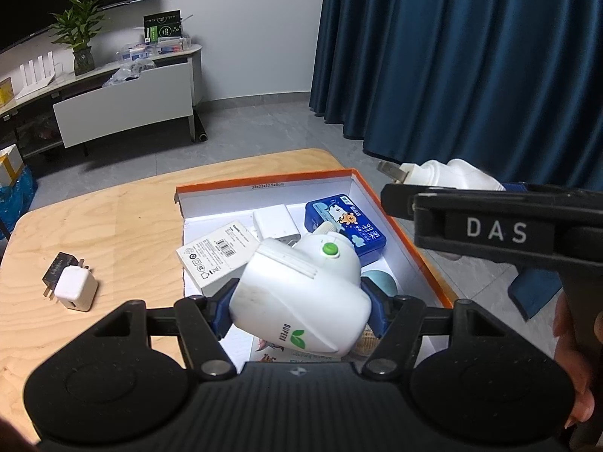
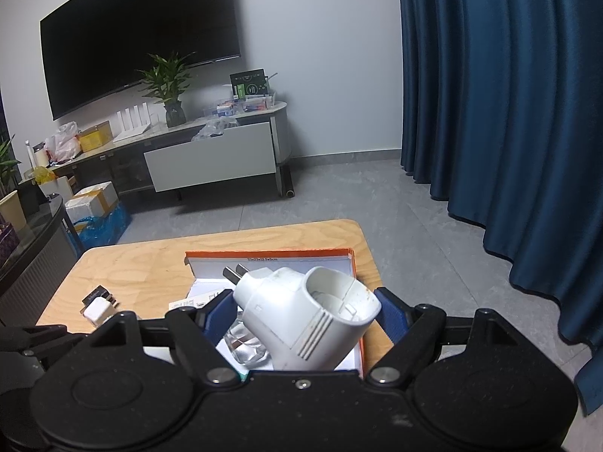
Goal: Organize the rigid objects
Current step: 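Lower adapter into lid and open left gripper while right releases its adapter there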
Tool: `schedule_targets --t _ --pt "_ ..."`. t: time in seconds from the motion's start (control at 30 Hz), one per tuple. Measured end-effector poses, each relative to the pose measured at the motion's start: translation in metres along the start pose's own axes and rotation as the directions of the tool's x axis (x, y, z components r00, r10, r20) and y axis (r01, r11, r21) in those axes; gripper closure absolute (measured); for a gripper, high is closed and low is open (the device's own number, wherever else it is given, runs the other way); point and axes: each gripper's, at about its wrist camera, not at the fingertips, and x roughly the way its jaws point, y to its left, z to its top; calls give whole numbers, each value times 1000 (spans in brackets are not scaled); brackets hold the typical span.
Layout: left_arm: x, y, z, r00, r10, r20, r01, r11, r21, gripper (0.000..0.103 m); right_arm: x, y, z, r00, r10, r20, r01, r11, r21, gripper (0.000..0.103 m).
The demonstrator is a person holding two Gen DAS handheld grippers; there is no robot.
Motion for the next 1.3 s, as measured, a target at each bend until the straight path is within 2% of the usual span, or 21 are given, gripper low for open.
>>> schedule_targets --t 0.53,0.77,0.93,1.3 --pt "12 -3 2 1000 -17 -16 17 1000 0 36 29 -3 5 999 12 -51 -13 1000 -8 9" --pt "18 -3 3 999 -22 -24 22 1000 0 36 55 -6 14 996 32 -83 -32 999 7 9" --pt "22 -4 4 999 -25 -30 25 1000 1 36 59 -14 20 998 55 -34 -53 997 46 7" --pt "39 -12 13 997 -70 -30 70 998 -5 36 27 -35 24 998 18 59 -24 994 105 7"
